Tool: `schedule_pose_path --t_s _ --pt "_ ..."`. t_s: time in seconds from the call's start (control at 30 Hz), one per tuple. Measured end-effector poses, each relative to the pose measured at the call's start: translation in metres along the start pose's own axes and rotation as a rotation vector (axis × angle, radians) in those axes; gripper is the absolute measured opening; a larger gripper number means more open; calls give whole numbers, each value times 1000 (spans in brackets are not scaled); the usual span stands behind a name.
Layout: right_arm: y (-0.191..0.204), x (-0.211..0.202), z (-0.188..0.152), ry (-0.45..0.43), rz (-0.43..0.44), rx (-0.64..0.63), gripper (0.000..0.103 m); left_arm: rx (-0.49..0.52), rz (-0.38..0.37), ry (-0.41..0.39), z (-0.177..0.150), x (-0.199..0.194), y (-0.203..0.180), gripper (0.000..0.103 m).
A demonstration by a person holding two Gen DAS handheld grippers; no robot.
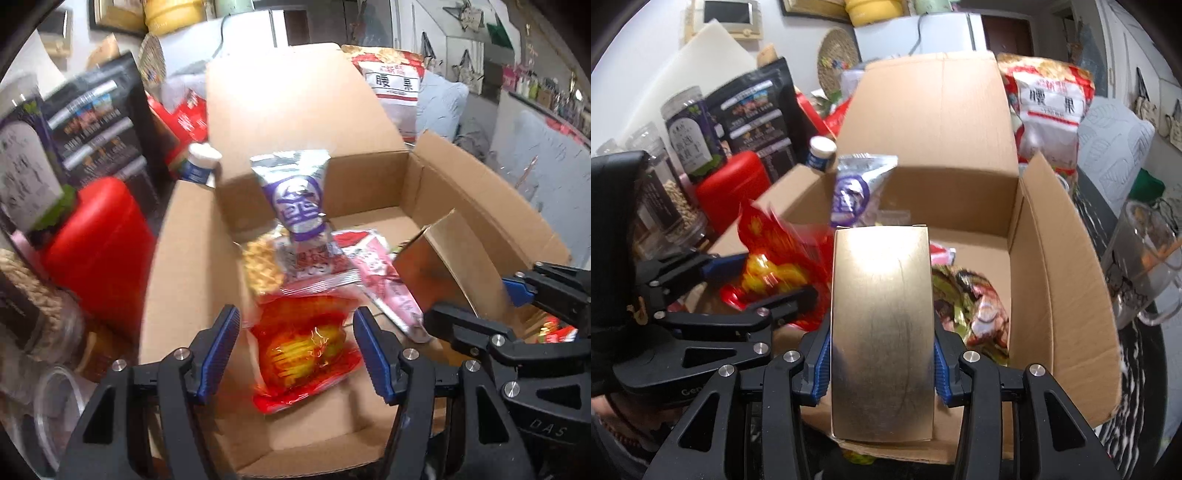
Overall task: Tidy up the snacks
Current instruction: 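Lower the red bag into the box with the left tool while the right tool places the gold box in, then open both tools and withdraw them from the box toward the white croissant-print bag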
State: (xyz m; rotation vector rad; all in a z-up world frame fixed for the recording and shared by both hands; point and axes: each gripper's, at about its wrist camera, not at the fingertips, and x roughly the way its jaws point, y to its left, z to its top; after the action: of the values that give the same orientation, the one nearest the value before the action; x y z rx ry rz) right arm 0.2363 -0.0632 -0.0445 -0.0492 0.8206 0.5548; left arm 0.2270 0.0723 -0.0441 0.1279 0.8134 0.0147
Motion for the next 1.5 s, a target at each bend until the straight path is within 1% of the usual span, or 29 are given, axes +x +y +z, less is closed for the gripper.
schedule_pose_path --t_s 0.07,0.13,0.17,0.27,0.43,0.67,0.8,1.07,1.5 --pt "2 0 -3 6 -16 -8 44 4 20 -11 -2 -1 0 65" --pt "4 -1 -6 3 -22 -20 44 -5 14 8 -3 2 1 65" --pt "4 -2 -7 3 -25 -22 46 -3 14 8 -3 1 0 65" --pt "2 -7 -8 -5 -24 -14 46 -9 16 9 -3 0 0 65" --pt "1 -21 -8 -35 -33 5 46 -51 -19 19 -4 -7 5 65" --pt "5 -39 -13 -59 -26 27 46 -82 -31 12 -7 -26 7 65" --pt "8 -54 -16 -84 -38 38 46 -81 -35 -4 -9 -39 6 65" --pt "15 -86 -22 -129 -51 46 46 -80 -46 -64 -11 -75 3 65" --pt "38 -150 -48 -226 -82 33 46 -42 -92 -143 -28 -137 -12 65"
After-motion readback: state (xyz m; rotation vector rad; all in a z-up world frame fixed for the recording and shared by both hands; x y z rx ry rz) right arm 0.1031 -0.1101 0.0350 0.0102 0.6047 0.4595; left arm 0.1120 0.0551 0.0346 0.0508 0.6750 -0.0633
